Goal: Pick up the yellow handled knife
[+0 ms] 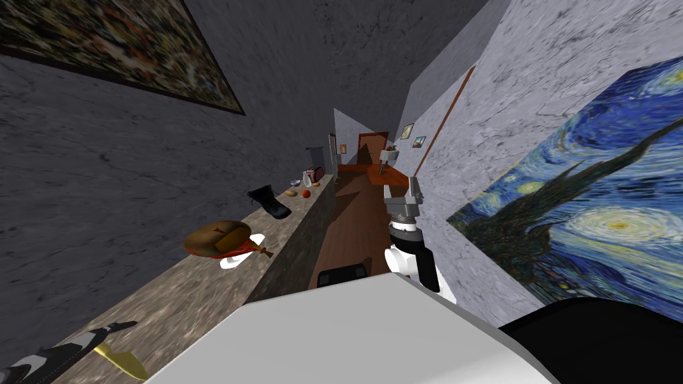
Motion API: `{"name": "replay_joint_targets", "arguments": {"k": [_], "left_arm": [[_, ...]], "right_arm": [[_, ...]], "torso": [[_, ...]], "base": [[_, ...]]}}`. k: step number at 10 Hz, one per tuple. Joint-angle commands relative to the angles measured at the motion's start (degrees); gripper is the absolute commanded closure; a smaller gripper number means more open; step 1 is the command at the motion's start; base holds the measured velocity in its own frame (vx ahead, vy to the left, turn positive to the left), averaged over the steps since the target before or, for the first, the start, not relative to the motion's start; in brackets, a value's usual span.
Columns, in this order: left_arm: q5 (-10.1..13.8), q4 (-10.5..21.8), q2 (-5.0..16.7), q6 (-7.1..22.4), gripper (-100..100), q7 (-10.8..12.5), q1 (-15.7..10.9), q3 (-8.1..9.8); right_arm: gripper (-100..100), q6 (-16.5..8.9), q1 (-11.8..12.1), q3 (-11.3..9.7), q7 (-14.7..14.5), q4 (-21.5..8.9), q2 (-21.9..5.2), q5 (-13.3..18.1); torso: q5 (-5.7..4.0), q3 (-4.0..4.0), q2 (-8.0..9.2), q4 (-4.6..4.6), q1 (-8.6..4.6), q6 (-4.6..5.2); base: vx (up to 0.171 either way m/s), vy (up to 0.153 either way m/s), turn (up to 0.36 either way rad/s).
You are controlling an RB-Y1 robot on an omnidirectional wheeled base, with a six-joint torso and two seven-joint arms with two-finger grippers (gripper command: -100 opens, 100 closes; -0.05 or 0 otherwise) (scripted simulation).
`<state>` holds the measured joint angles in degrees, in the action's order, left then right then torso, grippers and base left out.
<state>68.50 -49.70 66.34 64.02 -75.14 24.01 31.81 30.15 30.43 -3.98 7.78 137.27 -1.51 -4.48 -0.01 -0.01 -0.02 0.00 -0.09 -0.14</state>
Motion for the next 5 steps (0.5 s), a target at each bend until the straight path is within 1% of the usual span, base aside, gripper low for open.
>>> {"name": "replay_joint_targets", "arguments": {"k": [1, 2, 3, 4, 5], "left_arm": [[0.9, 2.8, 0.0, 0.5, -100, -0.3, 0.1, -1.13], [1.5, 3.8, 0.0, 0.8, -100, -0.5, 0.6, -1.42], [1.5, 3.8, 0.0, 0.8, -100, -0.5, 0.6, -1.42], [1.9, 4.6, -0.1, 1.1, -100, -0.7, 1.0, -1.66], [1.6, 4.1, -0.1, 1.0, -100, -0.4, 0.8, -1.55]], "right_arm": [[0, 0.0, 0.0, 0.0, 0.0, 0.0, 0.0, 0.0], [0, 0.0, 0.0, 0.0, 0.0, 0.0, 0.0, 0.0], [0, 0.0, 0.0, 0.0, 0.0, 0.0, 0.0, 0.0], [0, 0.0, 0.0, 0.0, 0.0, 0.0, 0.0, 0.0], [0, 0.0, 0.0, 0.0, 0.0, 0.0, 0.0, 0.0]], "torso": [[0.0, 0.0, 0.0, 0.0, 0.0, 0.0], [0.01, 0.01, 0.01, 0.0, 0.01, 0.02], [0.0, 0.02, 0.03, 0.01, 0.01, 0.01], [0.0, 0.04, 0.06, 0.02, 0.03, -0.02], [0.01, 0.04, 0.07, 0.02, 0.04, -0.01]], "base": [[0.018, -0.013, -0.156], [0.011, -0.012, -0.166], [0.004, -0.004, -0.049], [0.004, -0.004, -0.054], [0.002, -0.001, -0.014]]}}
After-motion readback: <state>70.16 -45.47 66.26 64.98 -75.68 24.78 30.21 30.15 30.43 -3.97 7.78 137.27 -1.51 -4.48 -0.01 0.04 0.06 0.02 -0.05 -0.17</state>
